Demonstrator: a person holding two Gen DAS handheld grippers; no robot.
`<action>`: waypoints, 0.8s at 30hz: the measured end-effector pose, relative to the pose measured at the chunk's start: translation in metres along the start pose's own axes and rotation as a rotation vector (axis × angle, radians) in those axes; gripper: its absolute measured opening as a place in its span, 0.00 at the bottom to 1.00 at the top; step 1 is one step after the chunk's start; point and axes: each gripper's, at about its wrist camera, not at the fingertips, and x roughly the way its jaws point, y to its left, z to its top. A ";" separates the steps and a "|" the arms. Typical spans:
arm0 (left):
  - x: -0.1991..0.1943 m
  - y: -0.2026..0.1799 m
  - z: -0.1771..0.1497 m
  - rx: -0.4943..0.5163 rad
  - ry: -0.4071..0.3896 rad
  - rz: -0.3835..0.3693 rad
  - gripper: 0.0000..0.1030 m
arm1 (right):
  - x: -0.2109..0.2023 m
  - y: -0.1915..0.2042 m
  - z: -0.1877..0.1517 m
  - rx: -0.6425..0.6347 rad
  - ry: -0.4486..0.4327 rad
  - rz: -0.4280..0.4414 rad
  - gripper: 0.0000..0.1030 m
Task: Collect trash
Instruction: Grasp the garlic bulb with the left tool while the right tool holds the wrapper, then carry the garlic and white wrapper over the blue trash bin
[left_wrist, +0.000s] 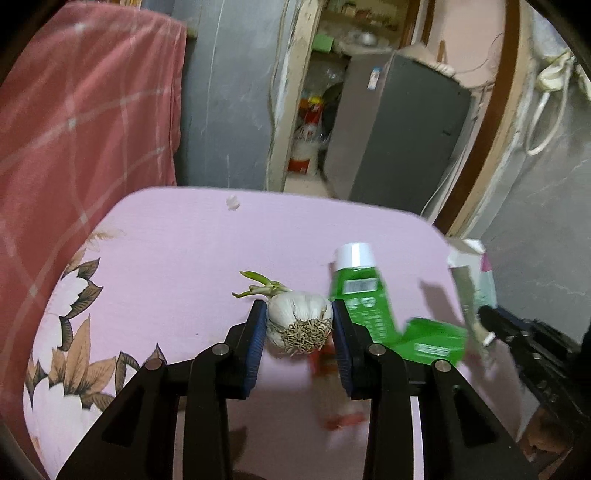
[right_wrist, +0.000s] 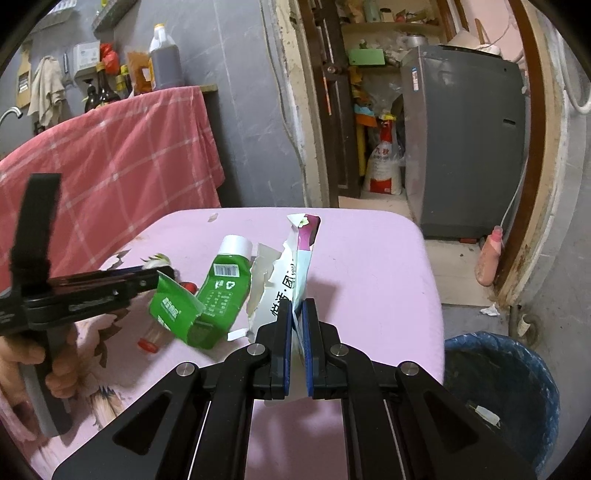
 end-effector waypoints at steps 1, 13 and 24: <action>-0.006 -0.005 -0.002 0.001 -0.020 -0.010 0.29 | -0.002 -0.002 -0.001 0.003 -0.005 -0.002 0.04; -0.046 -0.074 -0.010 0.063 -0.171 -0.108 0.29 | -0.056 -0.033 -0.012 0.053 -0.123 -0.072 0.04; -0.027 -0.167 -0.019 0.158 -0.153 -0.219 0.29 | -0.109 -0.093 -0.032 0.132 -0.186 -0.176 0.04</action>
